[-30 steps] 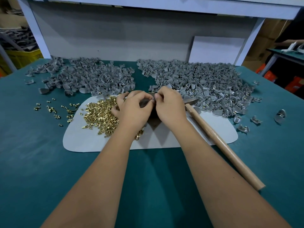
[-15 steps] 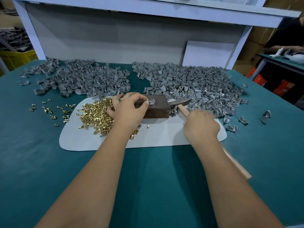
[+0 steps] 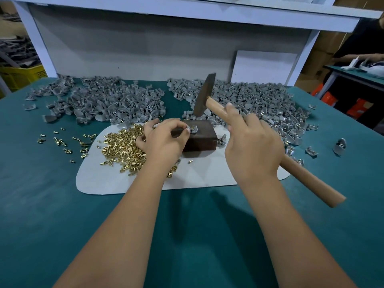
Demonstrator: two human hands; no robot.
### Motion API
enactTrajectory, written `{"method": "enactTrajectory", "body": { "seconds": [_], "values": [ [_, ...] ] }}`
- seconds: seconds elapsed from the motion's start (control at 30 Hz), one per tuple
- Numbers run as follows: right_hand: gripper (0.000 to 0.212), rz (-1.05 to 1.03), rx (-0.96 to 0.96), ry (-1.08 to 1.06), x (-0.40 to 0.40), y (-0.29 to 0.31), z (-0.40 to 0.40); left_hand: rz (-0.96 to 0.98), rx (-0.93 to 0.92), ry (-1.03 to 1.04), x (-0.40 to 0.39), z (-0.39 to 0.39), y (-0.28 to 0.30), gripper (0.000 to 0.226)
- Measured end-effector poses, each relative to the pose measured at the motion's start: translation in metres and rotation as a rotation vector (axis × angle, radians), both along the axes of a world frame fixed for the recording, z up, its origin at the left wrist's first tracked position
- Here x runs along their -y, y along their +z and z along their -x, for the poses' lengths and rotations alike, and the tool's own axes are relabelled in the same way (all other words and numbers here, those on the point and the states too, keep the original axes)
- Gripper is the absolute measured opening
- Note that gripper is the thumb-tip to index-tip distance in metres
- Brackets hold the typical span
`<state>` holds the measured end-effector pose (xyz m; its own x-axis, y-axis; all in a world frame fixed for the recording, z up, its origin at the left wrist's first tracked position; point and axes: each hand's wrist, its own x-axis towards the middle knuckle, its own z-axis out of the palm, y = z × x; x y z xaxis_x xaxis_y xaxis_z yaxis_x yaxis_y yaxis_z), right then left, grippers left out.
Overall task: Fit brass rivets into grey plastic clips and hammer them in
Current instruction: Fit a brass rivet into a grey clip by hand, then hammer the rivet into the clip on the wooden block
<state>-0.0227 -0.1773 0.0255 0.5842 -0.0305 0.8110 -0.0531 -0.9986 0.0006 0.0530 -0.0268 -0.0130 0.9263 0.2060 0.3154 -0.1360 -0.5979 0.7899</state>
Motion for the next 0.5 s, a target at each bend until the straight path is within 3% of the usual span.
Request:
{"method": "enactTrajectory", "body": {
  "seconds": [0.4,0.5],
  "values": [
    [0.048,-0.027,0.049,0.034,-0.0064,-0.0047,0.0032,-0.019,0.038,0.01,-0.0006,-0.001,-0.0031,0.019],
    [0.049,0.005,-0.043,0.057,-0.0066,-0.0088,0.0038,-0.01,0.029,0.01,-0.0005,-0.0005,-0.0021,0.023]
  ]
}}
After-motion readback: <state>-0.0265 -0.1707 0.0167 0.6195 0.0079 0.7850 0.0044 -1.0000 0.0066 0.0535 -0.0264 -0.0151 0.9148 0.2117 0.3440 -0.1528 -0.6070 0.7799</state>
